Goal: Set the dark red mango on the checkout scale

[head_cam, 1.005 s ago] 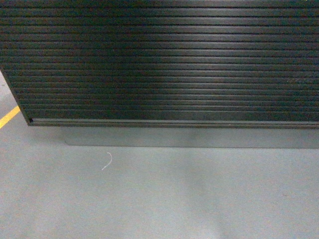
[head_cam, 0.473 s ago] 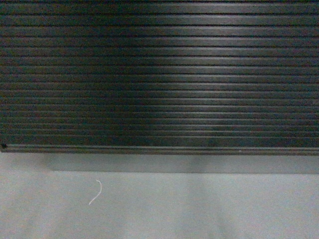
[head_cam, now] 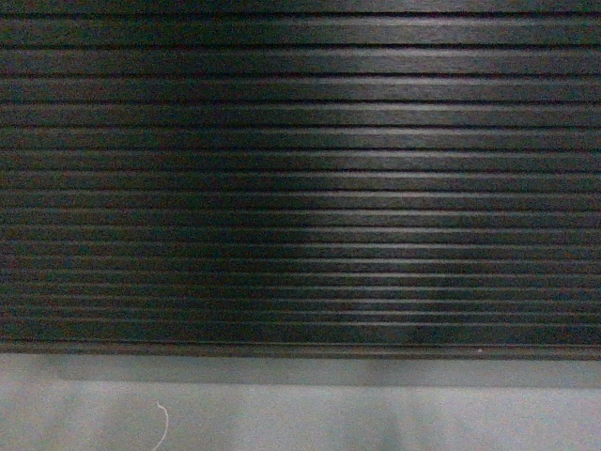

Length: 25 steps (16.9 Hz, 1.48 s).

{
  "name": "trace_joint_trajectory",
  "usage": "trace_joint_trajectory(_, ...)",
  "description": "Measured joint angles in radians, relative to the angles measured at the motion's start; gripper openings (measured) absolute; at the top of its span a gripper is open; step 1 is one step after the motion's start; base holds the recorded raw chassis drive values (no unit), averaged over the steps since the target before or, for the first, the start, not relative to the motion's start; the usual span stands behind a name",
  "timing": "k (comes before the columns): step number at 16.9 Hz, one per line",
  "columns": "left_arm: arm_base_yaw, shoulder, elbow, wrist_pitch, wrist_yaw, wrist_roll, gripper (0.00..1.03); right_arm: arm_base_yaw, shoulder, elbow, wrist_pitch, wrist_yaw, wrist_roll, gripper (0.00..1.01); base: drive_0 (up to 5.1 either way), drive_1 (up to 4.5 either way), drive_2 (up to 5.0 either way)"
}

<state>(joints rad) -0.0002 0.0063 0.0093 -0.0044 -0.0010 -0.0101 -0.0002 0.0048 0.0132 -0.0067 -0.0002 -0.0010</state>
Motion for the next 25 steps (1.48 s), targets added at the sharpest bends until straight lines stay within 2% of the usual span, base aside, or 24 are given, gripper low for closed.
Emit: trace_joint_trajectory(25, 0.0, 0.0, 0.0, 0.0, 0.0, 0.0, 0.98, 0.0, 0.0, 0.0, 0.002, 0.0, 0.0, 0.98, 0.0, 4.11, -4.0)
